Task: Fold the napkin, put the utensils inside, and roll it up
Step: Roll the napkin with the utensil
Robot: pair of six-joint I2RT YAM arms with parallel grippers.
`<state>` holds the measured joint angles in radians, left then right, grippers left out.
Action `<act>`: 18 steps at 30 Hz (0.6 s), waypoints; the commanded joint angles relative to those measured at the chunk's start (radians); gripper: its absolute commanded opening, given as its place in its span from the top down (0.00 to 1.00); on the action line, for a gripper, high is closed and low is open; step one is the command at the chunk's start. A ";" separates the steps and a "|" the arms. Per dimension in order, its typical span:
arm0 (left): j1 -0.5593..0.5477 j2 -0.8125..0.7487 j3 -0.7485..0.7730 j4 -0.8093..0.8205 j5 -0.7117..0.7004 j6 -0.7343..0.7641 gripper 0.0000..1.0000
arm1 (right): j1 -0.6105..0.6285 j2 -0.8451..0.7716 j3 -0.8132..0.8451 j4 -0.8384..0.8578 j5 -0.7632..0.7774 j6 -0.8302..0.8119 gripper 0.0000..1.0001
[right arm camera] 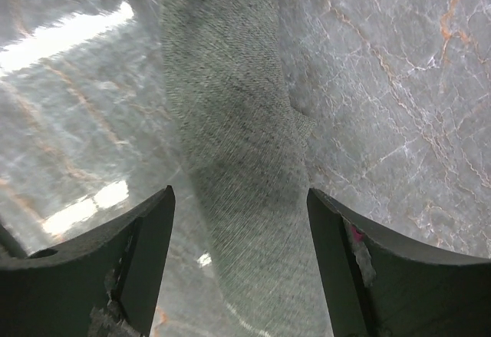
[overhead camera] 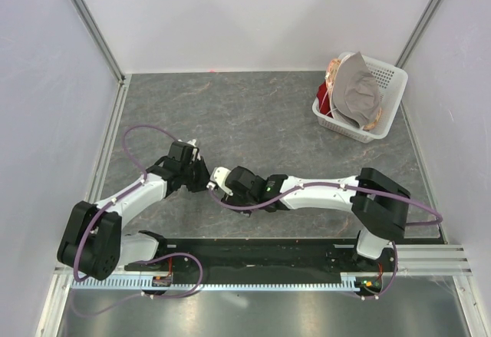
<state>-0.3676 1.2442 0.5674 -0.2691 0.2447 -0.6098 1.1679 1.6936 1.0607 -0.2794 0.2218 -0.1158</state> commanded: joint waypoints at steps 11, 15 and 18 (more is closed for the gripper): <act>0.002 0.031 0.061 -0.004 0.083 0.053 0.94 | -0.166 0.081 0.015 0.003 -0.304 -0.031 0.34; 0.002 0.021 0.061 0.016 0.108 0.064 0.61 | -0.244 0.132 0.033 -0.049 -0.514 -0.018 0.43; 0.004 0.000 0.054 0.013 0.068 0.056 0.41 | -0.290 0.178 0.053 -0.102 -0.642 -0.010 0.48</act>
<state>-0.3660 1.2709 0.5957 -0.2745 0.3119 -0.5797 0.9302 1.7988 1.0779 -0.2901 -0.1719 -0.1383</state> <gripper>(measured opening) 0.504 0.547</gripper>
